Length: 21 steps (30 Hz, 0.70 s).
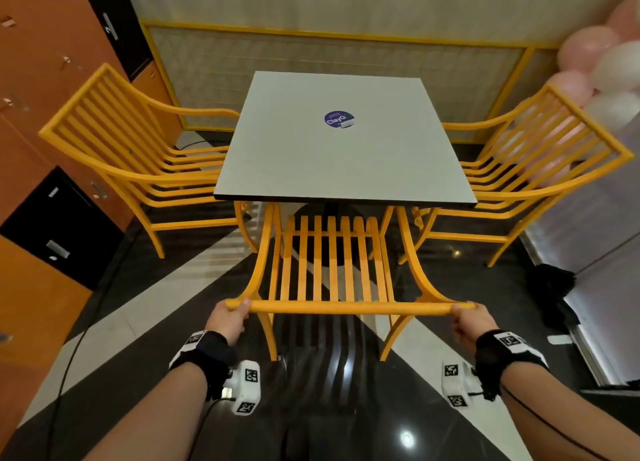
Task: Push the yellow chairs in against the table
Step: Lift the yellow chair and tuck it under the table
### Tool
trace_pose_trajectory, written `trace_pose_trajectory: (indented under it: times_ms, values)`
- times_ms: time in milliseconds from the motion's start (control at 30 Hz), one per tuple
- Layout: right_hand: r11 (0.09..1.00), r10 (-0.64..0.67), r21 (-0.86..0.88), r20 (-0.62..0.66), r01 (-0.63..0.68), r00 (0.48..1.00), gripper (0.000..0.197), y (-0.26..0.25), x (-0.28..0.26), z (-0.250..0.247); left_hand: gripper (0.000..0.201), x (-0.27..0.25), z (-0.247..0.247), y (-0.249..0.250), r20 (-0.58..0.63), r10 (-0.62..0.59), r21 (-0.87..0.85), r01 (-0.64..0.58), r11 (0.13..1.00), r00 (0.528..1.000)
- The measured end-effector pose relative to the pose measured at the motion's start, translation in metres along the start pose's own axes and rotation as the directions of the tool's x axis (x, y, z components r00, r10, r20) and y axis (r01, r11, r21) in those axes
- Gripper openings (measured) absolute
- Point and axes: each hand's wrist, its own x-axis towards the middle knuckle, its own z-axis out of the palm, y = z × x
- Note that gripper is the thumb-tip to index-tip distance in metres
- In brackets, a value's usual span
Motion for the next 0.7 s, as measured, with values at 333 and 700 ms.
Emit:
trace_pose_trajectory:
  times_ms: [333, 700]
  values:
    - [0.962, -0.054, -0.272, -0.074, 0.032, 0.996, 0.040, -0.031, 0.017, 0.022, 0.025, 0.039, -0.005, 0.035, -0.035, 0.014, 0.128, -0.009, 0.992, 0.999]
    - [0.922, -0.122, -0.379, -0.074, 0.085, 0.990, 0.049, -0.069, 0.025, 0.023, 0.039, 0.067, 0.013, 0.065, -0.113, -0.021, 0.186, 0.042, 0.982, 0.993]
